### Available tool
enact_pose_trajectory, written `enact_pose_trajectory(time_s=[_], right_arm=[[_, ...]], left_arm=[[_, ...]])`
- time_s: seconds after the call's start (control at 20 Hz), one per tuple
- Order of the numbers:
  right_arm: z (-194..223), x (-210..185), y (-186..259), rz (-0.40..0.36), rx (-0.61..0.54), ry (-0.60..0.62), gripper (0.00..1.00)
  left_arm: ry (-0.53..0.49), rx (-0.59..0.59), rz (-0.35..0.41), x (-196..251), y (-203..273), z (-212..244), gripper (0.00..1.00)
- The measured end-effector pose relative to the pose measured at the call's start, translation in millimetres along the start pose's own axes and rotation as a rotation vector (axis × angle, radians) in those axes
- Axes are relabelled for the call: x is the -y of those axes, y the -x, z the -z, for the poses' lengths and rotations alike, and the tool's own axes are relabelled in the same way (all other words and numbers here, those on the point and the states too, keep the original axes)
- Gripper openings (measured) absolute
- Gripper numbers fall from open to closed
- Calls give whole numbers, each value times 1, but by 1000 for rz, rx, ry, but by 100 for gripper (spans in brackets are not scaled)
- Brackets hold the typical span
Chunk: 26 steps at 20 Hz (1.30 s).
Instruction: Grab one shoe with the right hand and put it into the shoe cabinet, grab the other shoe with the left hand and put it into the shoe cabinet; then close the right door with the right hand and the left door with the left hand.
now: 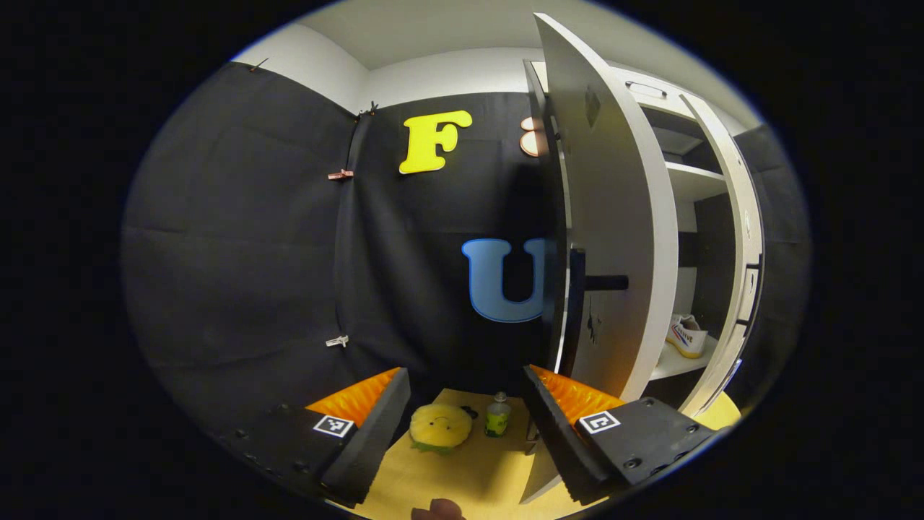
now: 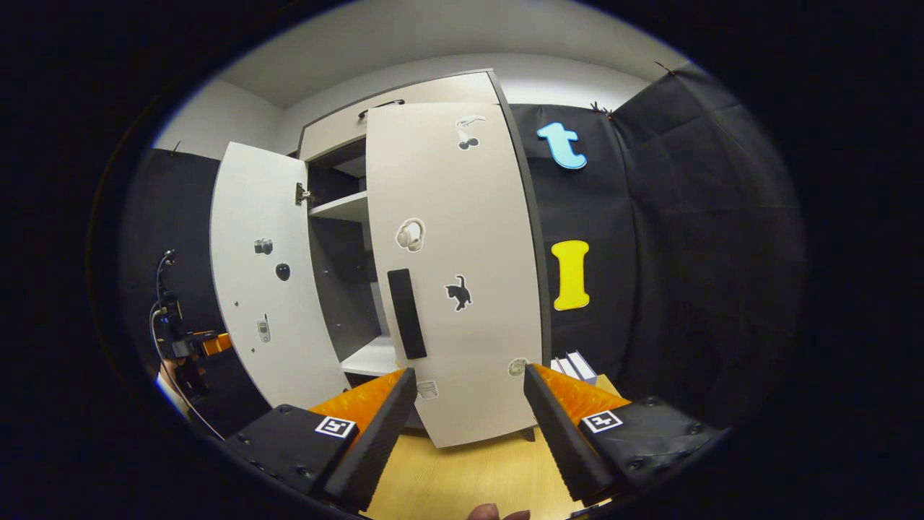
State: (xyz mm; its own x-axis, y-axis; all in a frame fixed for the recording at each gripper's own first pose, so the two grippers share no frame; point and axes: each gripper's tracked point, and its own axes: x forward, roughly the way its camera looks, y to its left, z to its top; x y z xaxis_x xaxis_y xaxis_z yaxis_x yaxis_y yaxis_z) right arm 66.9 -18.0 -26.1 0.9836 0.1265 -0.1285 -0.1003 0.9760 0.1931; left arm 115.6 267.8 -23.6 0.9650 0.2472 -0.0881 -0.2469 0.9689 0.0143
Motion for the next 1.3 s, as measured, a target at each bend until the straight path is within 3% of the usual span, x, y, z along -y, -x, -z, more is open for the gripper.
enact_pose_trajectory(time_s=[0.1, 0.75, 1.1, 1.3], right_arm=[[0, 2, 1, 2, 1, -1, 98], [0, 17, 9, -1, -5, 0, 98], [-2, 37, 18, 37, 8, -10, 98], [-4, 42, 22, 43, 13, -20, 100]], left_arm=[[4, 6, -1, 2, -1, -4, 93], [3, -7, 90, 78, 20, 0, 94], [47, -53, 281, 180, 33, 19, 95], [21, -61, 322, 211, 52, 26, 95]])
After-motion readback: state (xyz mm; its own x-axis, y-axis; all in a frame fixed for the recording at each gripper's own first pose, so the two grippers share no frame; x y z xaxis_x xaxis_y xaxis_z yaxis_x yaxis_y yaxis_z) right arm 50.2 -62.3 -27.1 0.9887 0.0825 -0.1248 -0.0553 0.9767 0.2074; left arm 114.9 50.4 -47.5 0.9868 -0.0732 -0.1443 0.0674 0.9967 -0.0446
